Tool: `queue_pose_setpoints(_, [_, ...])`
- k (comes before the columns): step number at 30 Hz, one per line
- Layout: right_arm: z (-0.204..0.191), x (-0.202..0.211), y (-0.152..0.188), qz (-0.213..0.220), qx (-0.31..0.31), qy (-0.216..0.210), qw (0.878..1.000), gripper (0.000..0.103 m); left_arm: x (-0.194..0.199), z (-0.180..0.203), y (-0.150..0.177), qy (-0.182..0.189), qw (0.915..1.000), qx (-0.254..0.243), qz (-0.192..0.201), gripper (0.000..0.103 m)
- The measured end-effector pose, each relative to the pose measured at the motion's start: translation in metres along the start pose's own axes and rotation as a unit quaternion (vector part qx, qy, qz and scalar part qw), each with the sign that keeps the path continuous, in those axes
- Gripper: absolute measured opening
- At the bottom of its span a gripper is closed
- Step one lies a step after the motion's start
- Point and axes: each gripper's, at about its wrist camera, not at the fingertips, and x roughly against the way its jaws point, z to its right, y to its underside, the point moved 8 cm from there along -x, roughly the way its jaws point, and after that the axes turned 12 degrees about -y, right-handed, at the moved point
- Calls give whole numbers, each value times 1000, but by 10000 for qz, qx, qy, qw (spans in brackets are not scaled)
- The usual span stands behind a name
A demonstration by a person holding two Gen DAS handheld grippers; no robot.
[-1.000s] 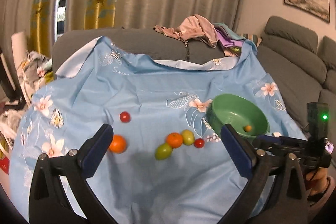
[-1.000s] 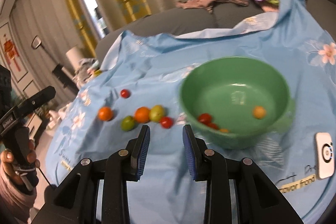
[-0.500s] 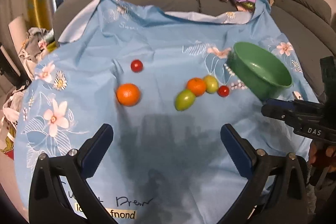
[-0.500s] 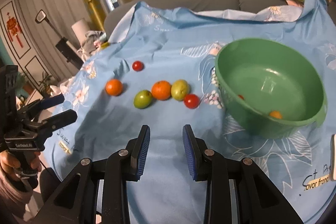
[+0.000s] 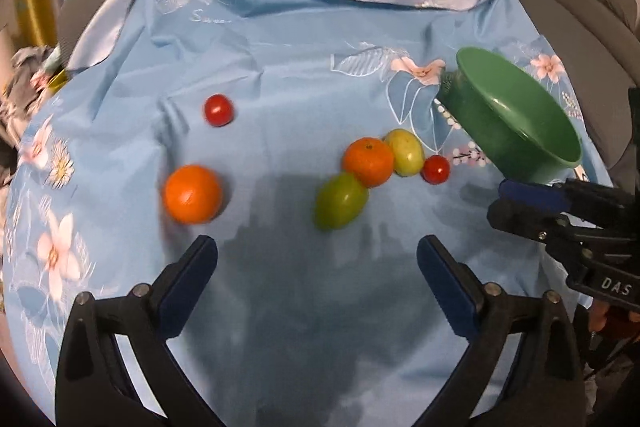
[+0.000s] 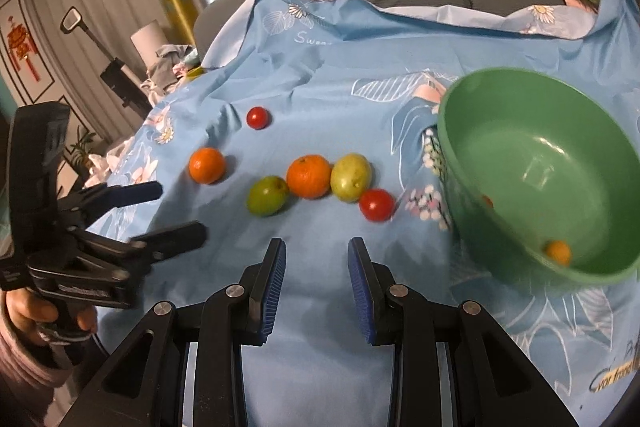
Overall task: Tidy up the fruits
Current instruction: 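Withdraw both open tools from the bowl toward the remaining fruits, then grasp the green fruit with the left tool while the right tool grasps the yellow lemon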
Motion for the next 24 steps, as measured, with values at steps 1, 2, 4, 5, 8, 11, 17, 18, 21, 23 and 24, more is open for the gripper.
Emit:
queue_pose_setpoints(1, [3, -3, -3, -5, -13, 20, 10000, 32, -4, 1, -3, -17, 10000, -52, -21, 97])
queue_pose_setpoints(2, [4, -4, -5, -11, -18, 29, 10000, 32, -10, 4, -6, -38, 9999, -128, -58, 96])
queue_pose_setpoints(4, [8, -10, -10, -55, -22, 42, 10000, 32, -21, 7, -9, -54, 9996, -251, -155, 88])
queue_pose_setpoints(5, [10, -12, -11, -82, -26, 58, 9999, 32, -26, 9, -9, -18, 9993, -300, -211, 83])
queue_pose_setpoints(8, [12, -19, -16, -141, 6, 17, 9999, 32, -40, 13, -8, -41, 9984, -407, -382, 75])
queue_pose_setpoints(11, [13, -26, -21, -170, 49, -20, 9998, 32, -47, 13, -11, -10, 9984, -380, -423, 69])
queue_pose_setpoints(17, [15, -38, -30, -247, 93, -8, 9997, 32, -56, 16, -14, -2, 9977, -488, -472, 61])
queue_pose_setpoints(18, [14, -40, -31, -262, 111, 1, 9996, 32, -58, 15, -14, 7, 9976, -486, -485, 59])
queue_pose_setpoints(21, [15, -47, -36, -299, 124, 10, 9995, 32, -63, 17, -12, 79, 9972, -497, -550, 44])
queue_pose_setpoints(23, [18, -51, -38, -330, 122, 49, 9994, 32, -63, 17, -14, 43, 9975, -512, -486, 37])
queue_pose_setpoints(24, [19, -54, -39, -362, 102, 87, 9993, 32, -63, 16, -15, 88, 9977, -472, -485, 37])
